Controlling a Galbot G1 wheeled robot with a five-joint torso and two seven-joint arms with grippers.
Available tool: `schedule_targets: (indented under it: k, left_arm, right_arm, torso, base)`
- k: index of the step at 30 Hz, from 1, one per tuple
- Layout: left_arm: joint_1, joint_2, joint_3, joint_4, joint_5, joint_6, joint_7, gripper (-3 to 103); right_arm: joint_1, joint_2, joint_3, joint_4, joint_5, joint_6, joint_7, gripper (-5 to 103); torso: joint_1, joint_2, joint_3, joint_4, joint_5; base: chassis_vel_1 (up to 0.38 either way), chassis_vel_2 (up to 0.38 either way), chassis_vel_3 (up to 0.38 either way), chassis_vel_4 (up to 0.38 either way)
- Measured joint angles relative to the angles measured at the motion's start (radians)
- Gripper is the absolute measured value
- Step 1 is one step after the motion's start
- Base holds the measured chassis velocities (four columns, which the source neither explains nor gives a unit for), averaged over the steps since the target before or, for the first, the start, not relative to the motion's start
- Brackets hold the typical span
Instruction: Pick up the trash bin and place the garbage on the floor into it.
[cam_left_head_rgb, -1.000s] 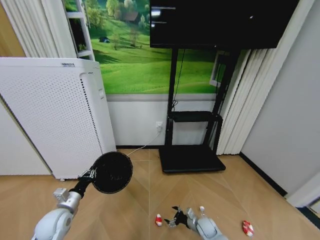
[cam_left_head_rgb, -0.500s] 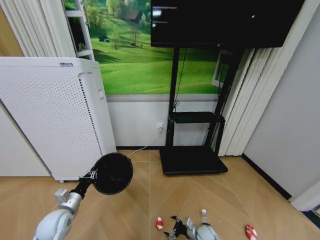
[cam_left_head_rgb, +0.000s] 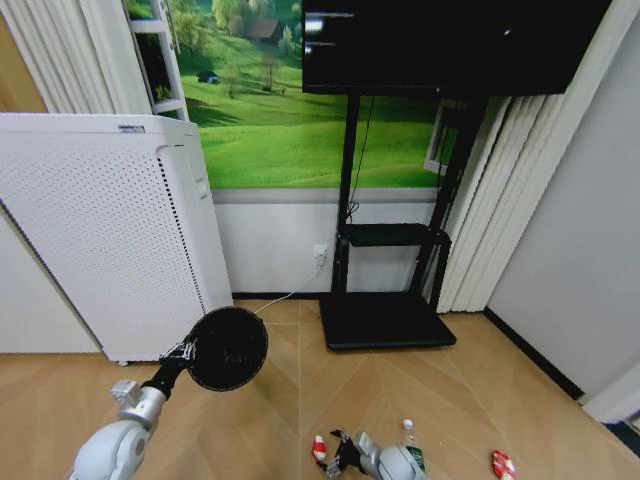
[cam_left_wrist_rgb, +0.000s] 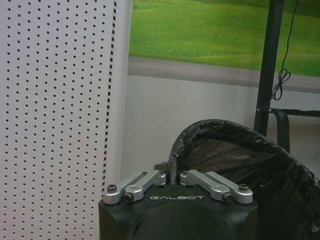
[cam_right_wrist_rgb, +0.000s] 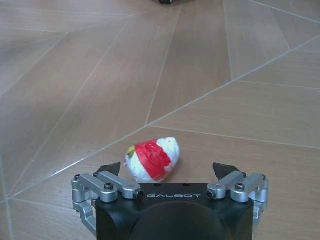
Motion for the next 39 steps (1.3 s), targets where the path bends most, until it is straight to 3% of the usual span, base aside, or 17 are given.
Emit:
schedule_targets:
  k: [20, 22, 24, 25, 27, 29, 33, 36, 38, 39]
  left_arm:
    - [0.004, -0.015, 0.005, -0.019, 0.014, 0.012, -0.018, 7]
    - [0.003, -0.015, 0.006, -0.019, 0.014, 0.012, -0.018, 7]
    - [-0.001, -0.014, 0.012, -0.019, 0.015, 0.014, -0.018, 7]
    - [-0.003, -0.014, 0.015, -0.02, 0.015, 0.015, -0.018, 7]
    - [-0.003, -0.014, 0.016, -0.02, 0.015, 0.015, -0.018, 7]
    - [-0.003, -0.014, 0.019, -0.024, 0.016, 0.016, -0.018, 7]
    - [-0.003, -0.014, 0.019, -0.026, 0.016, 0.016, -0.018, 7]
    - [-0.001, -0.013, 0.017, -0.028, 0.016, 0.016, -0.018, 7]
    - [0.0, -0.012, 0.015, -0.029, 0.016, 0.017, -0.018, 7]
    - [0.002, -0.012, 0.014, -0.029, 0.016, 0.016, -0.017, 7]
  right_arm:
    - [-0.015, 0.014, -0.031, -0.029, -0.005, 0.029, 0.021, 103]
    - [-0.014, 0.016, -0.029, -0.033, -0.005, 0.032, 0.023, 99]
    - [-0.011, 0.016, -0.028, -0.037, -0.005, 0.034, 0.026, 89]
    - [-0.01, 0.016, -0.028, -0.039, -0.005, 0.035, 0.029, 79]
    - [-0.009, 0.016, -0.028, -0.04, -0.005, 0.035, 0.031, 79]
    - [-0.004, 0.016, -0.026, -0.049, -0.005, 0.04, 0.037, 68]
    - [-0.002, 0.016, -0.021, -0.052, -0.005, 0.042, 0.04, 57]
    - [-0.002, 0.015, -0.011, -0.052, -0.005, 0.044, 0.041, 41]
    - [-0.002, 0.015, -0.009, -0.052, -0.006, 0.044, 0.042, 41]
    - [-0.004, 0.015, -0.006, -0.051, -0.005, 0.046, 0.044, 30]
  torso:
    - [0.0, 0.0, 0.0, 0.0, 0.0001]
    - [0.0, 0.0, 0.0, 0.0, 0.0]
    - [0.0, 0.0, 0.0, 0.0, 0.0]
    - [0.0, 0.0, 0.0, -0.0001, 0.0]
    - [0.0, 0.0, 0.0, 0.0, 0.0]
    - [0.0, 0.0, 0.0, 0.0, 0.0]
    - [0.0, 0.0, 0.0, 0.0, 0.0]
    - [0.0, 0.0, 0.0, 0.0, -0.0001]
    - [0.0, 0.0, 0.0, 0.0, 0.0]
    - [0.0, 0.0, 0.0, 0.0, 0.0]
  base:
    - [0.0, 0.0, 0.0, 0.0]
    - [0.0, 0.0, 0.0, 0.0]
    - [0.0, 0.0, 0.0, 0.0]
    - [0.0, 0.0, 0.0, 0.0]
    - [0.0, 0.0, 0.0, 0.0]
    - [0.0, 0.0, 0.0, 0.0]
    - [0.0, 0.0, 0.0, 0.0]
    - [0.0, 0.0, 0.0, 0.0]
    - [0.0, 0.0, 0.0, 0.0]
    - [0.0, 0.0, 0.0, 0.0]
